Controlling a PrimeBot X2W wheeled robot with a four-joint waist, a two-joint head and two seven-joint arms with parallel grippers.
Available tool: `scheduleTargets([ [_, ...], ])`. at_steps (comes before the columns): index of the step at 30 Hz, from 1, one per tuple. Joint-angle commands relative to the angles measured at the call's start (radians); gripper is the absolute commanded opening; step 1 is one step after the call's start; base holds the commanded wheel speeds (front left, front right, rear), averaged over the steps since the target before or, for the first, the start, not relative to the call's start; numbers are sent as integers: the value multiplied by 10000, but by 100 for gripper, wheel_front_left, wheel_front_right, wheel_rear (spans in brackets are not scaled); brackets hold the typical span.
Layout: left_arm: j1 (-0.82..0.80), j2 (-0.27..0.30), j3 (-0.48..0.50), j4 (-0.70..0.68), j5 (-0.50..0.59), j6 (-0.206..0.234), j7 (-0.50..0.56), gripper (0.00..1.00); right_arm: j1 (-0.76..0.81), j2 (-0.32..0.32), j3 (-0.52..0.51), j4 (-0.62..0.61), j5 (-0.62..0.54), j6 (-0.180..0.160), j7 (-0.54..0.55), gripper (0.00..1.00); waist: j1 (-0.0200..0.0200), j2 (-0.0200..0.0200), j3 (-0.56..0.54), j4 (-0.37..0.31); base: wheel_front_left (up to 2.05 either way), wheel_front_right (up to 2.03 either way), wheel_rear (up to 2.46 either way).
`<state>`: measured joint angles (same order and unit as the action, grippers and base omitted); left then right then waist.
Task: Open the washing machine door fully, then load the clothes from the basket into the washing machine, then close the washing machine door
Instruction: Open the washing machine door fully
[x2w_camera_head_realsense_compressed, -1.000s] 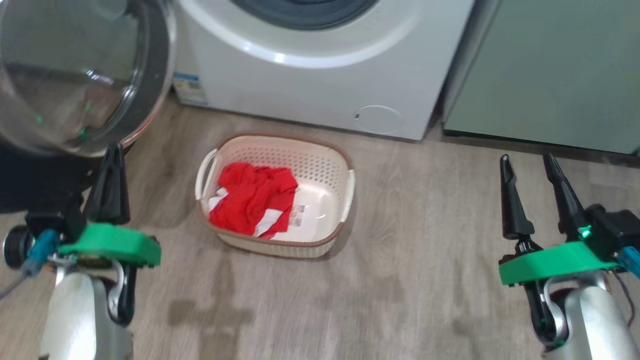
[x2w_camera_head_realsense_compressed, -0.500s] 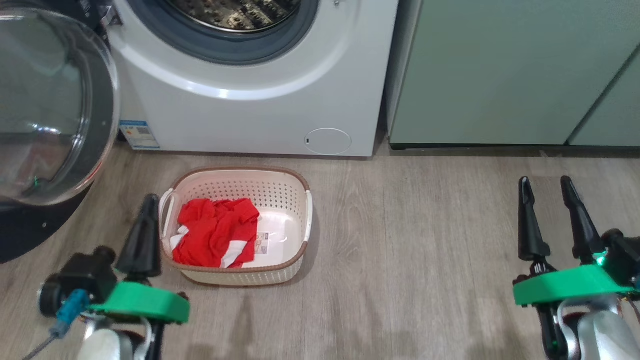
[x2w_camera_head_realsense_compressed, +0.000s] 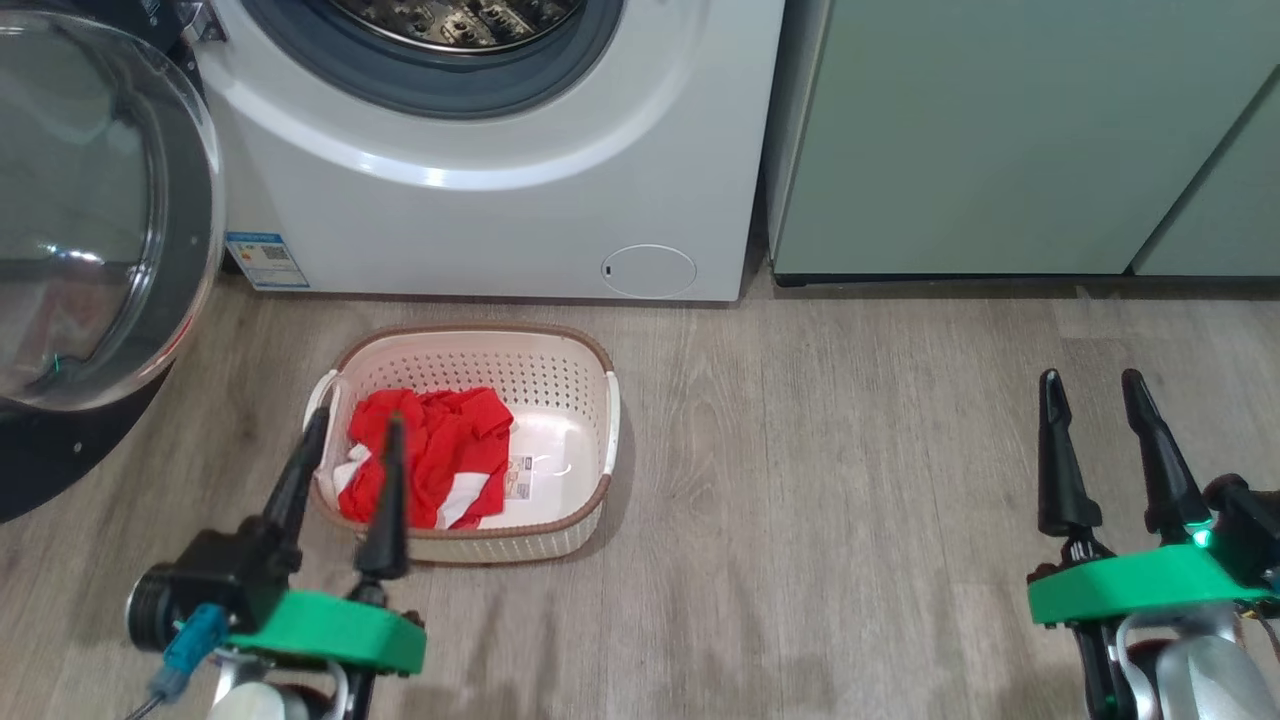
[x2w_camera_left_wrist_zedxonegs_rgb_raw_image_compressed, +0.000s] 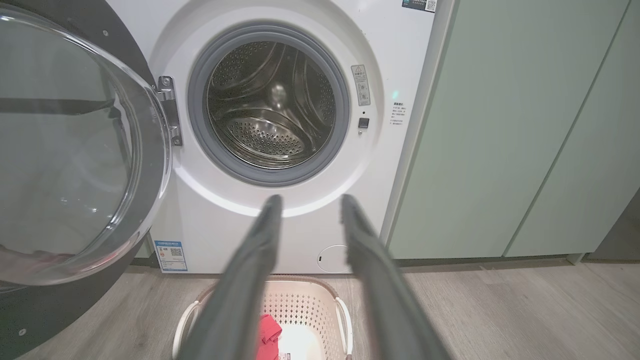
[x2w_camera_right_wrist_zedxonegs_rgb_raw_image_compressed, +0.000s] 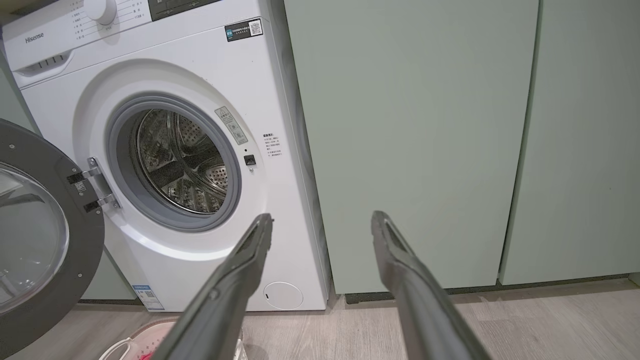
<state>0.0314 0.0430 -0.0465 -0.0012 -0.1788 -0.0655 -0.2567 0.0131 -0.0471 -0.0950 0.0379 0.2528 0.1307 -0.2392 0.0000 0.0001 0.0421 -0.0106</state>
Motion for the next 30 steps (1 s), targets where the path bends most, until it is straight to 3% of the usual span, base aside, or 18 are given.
scheduleTargets([
  [1, -247, 73, 175, -408, -30, 57, -51, 100, -212, -32, 249, -270, 8, 0, -106, 100, 0, -1, 14, 36, 0, 0, 0],
  [30, -278, 72, 119, -398, -244, 173, -51, 100, -341, -32, 378, -175, -203, 0, -64, 100, 0, -1, 70, 123, 0, 0, 0],
])
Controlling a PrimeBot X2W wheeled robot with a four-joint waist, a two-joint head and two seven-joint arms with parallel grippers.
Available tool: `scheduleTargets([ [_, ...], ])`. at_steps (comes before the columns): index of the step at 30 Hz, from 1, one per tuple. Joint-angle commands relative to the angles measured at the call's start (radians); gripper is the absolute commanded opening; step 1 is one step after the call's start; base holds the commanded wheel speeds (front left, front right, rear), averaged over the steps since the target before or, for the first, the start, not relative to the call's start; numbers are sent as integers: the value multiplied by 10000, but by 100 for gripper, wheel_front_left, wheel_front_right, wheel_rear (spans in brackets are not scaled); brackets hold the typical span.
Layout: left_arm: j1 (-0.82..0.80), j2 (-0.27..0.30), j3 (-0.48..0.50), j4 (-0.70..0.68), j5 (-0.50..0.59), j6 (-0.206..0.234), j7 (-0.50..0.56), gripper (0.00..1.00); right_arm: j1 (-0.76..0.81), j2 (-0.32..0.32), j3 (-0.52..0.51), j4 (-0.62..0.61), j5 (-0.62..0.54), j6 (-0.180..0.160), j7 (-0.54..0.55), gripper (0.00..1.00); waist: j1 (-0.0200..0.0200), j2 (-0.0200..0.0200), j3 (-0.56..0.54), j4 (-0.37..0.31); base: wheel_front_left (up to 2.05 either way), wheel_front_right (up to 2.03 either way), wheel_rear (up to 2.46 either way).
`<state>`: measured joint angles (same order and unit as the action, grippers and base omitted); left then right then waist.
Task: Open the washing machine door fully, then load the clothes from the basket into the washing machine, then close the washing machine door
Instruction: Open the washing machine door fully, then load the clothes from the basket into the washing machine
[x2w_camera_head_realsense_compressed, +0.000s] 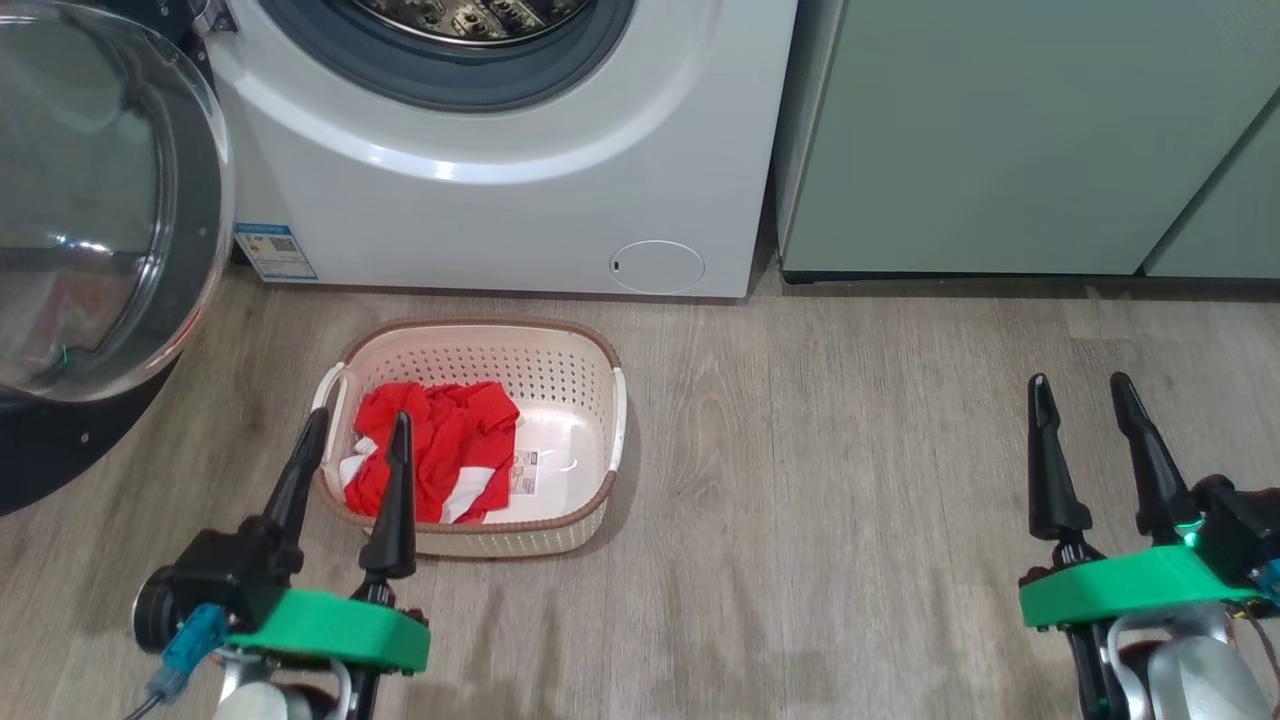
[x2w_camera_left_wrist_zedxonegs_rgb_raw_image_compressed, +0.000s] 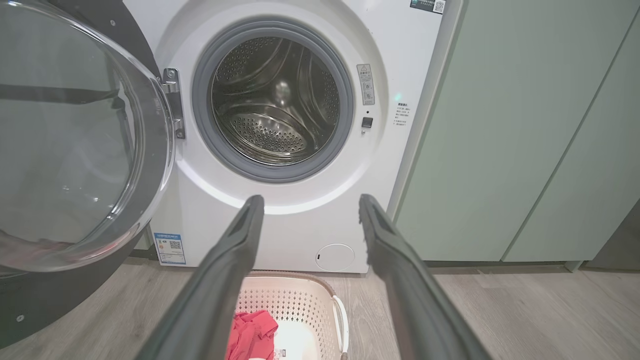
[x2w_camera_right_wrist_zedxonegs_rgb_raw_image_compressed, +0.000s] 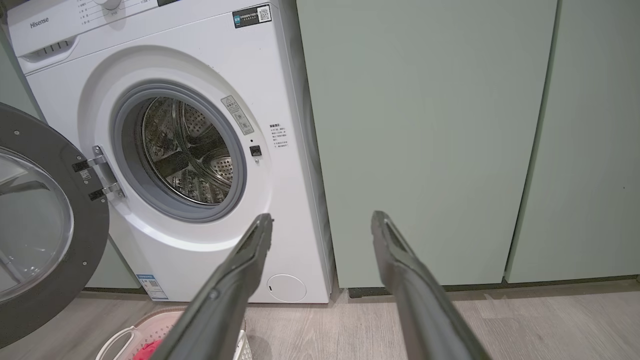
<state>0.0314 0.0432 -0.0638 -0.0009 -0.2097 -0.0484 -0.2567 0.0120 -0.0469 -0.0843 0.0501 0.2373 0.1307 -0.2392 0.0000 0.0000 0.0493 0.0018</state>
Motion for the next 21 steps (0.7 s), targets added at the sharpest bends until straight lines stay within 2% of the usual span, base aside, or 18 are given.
scheduleTargets([
  [1, -279, 70, 292, -417, 79, -8, -51, 100, -332, -34, 275, -296, -48, 0, -64, 100, 0, 0, -7, -2, 0, 0, 0],
  [16, -252, 70, 234, -238, -246, -170, -51, 100, -365, -34, 324, -278, -60, 0, -51, 100, 0, 0, -28, -19, 0, 0, 0],
  [21, -277, 70, 240, -229, -286, -184, -51, 100, -366, -34, 297, -246, -52, 0, -52, 100, 0, 0, 2, 5, 80, -80, 0],
])
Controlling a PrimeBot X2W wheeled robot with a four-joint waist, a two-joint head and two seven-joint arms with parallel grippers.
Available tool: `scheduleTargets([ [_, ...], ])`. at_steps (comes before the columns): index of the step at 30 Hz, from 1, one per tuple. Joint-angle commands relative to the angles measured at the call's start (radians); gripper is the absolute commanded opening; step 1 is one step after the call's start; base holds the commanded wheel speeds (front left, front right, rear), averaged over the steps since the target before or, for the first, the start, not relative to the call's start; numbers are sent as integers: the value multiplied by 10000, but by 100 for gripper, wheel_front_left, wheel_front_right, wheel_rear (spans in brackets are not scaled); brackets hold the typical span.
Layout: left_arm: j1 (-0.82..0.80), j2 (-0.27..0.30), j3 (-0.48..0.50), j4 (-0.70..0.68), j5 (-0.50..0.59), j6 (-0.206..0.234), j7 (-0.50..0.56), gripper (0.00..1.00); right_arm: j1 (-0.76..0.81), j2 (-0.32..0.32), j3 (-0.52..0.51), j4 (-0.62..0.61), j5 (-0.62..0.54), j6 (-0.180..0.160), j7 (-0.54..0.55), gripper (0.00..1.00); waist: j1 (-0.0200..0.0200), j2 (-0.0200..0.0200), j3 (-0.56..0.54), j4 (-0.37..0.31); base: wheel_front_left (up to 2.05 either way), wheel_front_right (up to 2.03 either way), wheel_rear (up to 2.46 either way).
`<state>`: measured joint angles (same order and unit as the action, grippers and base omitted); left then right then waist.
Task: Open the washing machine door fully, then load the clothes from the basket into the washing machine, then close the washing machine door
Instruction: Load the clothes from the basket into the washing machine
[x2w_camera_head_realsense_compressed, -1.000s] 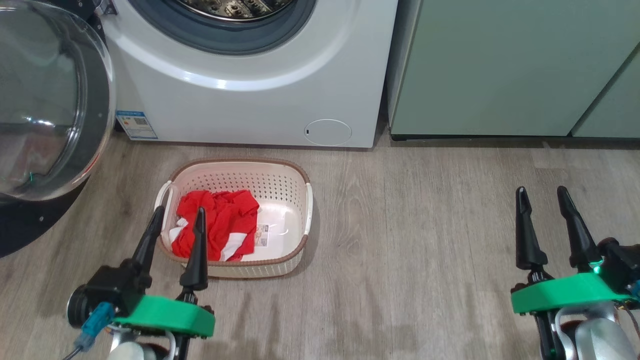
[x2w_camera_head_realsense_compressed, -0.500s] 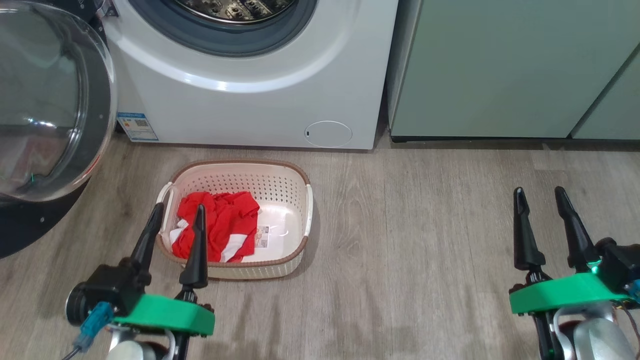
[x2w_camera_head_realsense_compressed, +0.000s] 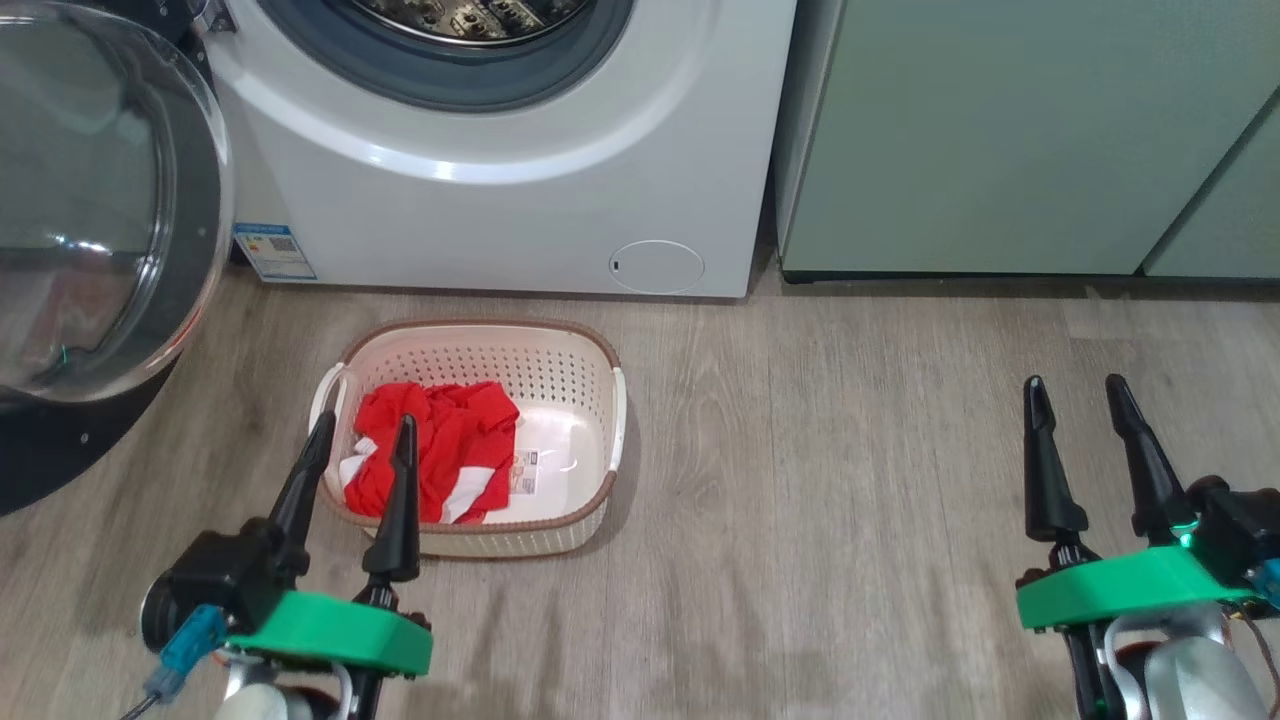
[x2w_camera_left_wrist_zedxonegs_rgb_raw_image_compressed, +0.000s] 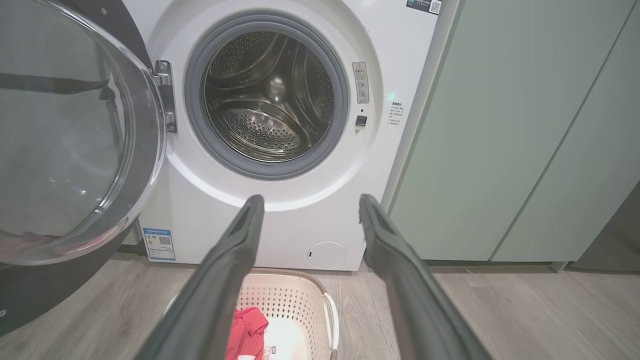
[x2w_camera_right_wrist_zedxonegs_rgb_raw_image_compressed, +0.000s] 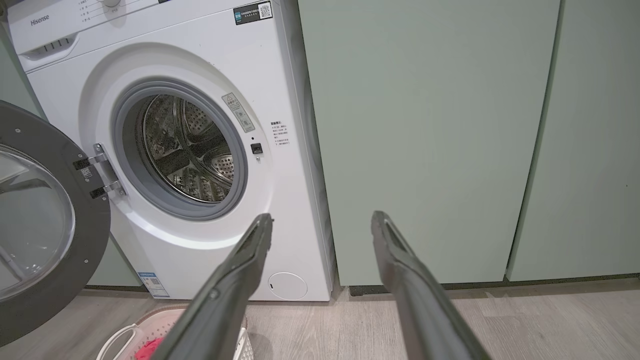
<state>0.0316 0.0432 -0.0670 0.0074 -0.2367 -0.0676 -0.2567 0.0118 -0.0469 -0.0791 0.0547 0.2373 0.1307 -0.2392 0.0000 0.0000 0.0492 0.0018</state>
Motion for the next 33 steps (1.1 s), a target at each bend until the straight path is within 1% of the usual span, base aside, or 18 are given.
scheduleTargets([
  [1, -289, 70, 275, -317, -17, 18, -51, 100, -367, -34, 240, -284, -52, 0, -53, 100, 0, 0, 11, 10, 121, -121, 0],
  [7, -328, 70, 317, -310, -45, 30, -51, 100, -390, -34, 246, -269, -42, 0, -59, 100, 0, 0, 26, 30, 164, -164, 0],
  [14, -348, 70, 257, -336, 93, 8, -51, 100, -401, -33, 260, -226, -42, 0, -64, 100, 0, 0, 14, 60, 212, -210, -2],
  [20, -327, 70, 223, -344, 103, 105, -51, 100, -421, -33, 277, -186, -60, 0, -65, 100, 0, 0, 15, 87, 159, -159, 0],
  [26, -287, 70, 188, -345, 89, 132, -51, 100, -424, -33, 278, -189, -65, 0, -68, 100, 0, 0, 8, 118, 78, -78, 0],
  [33, -293, 70, 217, -234, 27, 157, -51, 100, -433, -33, 299, -236, -79, 0, -73, 100, 0, 0, 17, 149, 0, 0, 0],
])
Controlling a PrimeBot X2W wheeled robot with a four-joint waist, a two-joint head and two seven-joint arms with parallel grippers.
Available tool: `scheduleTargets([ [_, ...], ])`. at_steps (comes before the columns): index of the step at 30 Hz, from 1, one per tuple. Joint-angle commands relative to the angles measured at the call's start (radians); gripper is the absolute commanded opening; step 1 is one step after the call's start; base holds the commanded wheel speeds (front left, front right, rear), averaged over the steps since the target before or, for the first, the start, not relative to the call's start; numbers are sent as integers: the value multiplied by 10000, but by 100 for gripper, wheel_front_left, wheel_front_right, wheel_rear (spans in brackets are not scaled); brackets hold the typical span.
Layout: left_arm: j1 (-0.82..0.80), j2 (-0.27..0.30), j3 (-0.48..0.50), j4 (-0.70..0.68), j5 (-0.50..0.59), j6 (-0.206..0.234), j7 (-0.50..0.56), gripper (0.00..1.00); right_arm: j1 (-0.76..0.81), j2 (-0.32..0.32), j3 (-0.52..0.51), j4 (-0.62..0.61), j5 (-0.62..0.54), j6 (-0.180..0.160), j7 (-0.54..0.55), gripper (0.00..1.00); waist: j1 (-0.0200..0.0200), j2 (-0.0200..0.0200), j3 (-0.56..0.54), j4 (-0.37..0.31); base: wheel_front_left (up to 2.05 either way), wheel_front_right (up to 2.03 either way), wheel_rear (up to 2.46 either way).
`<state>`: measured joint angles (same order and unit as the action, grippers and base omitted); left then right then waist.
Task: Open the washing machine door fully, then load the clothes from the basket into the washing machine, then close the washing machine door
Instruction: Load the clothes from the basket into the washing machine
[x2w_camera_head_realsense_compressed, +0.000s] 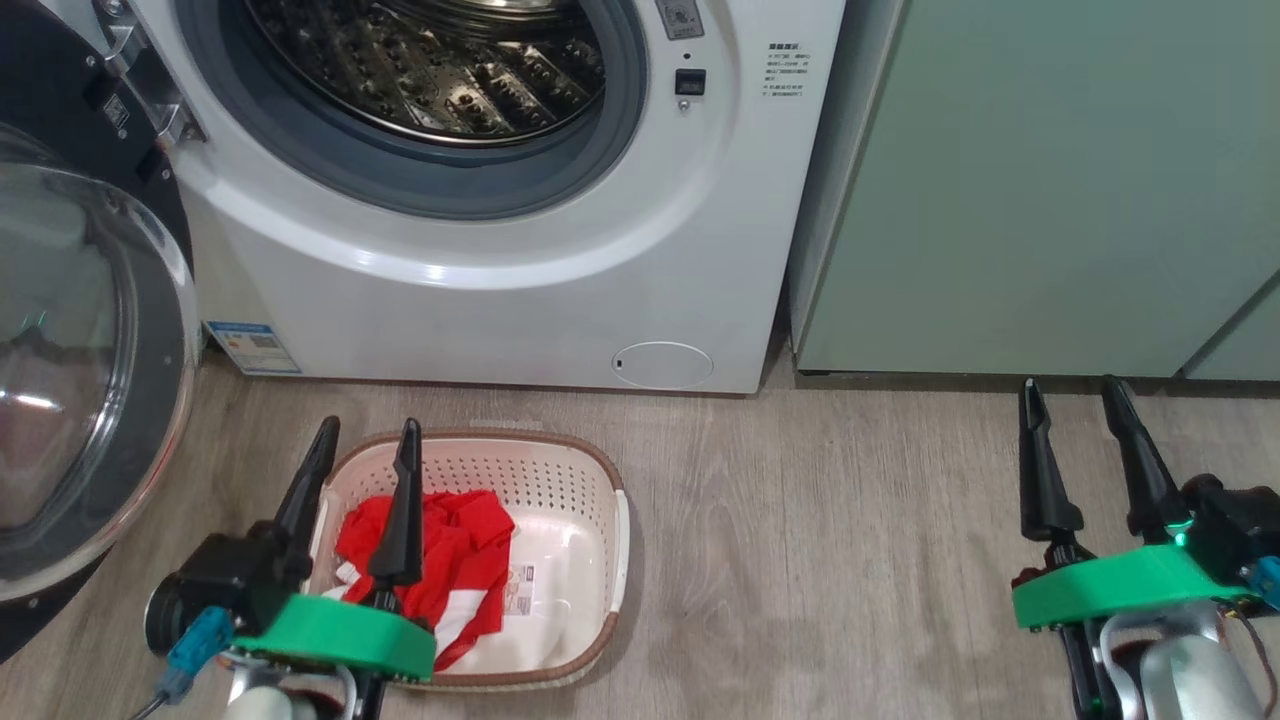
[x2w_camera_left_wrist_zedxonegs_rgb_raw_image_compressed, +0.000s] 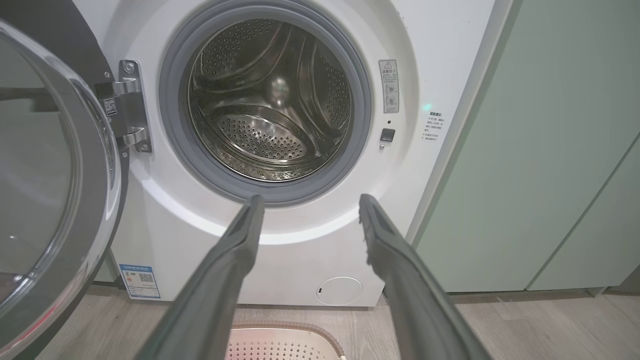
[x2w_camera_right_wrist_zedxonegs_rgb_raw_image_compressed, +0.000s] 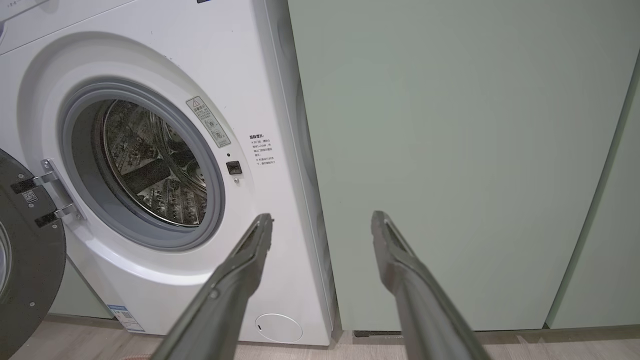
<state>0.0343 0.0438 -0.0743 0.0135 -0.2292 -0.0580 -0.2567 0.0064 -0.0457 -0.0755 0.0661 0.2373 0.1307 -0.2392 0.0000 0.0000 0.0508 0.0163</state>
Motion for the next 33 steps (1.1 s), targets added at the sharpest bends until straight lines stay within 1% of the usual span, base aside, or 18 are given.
scheduleTargets([
  [1, -326, 64, 288, -286, -56, 66, -51, 100, -381, -45, 267, -356, -80, 0, -74, 100, 0, 0, 12, 7, 0, 0, 0],
  [21, -416, 64, 244, -100, -76, -66, -51, 100, -452, -45, 329, -388, -73, 0, -37, 100, 0, 0, 92, 90, 0, 0, 0],
  [25, -432, 64, 254, 110, 84, 13, -51, 100, -485, -45, 347, -424, -90, 0, -27, 100, 0, 0, 329, 52, 0, 0, 0],
  [28, -479, 64, 197, 661, 385, 167, -51, 100, -546, -45, 390, -472, -97, 0, -6, 100, 0, 0, 632, -9, 0, 0, 0],
  [30, -593, 64, 146, 1062, 584, 282, -51, 100, -619, -45, 432, -538, -129, 0, 20, 100, 0, 0, 936, -55, 0, 0, 0],
  [33, -965, 64, 144, 1528, 567, 369, -51, 100, -768, -45, 474, -680, -197, 0, 75, 100, 0, 0, 1572, -117, 0, 0, 0],
])
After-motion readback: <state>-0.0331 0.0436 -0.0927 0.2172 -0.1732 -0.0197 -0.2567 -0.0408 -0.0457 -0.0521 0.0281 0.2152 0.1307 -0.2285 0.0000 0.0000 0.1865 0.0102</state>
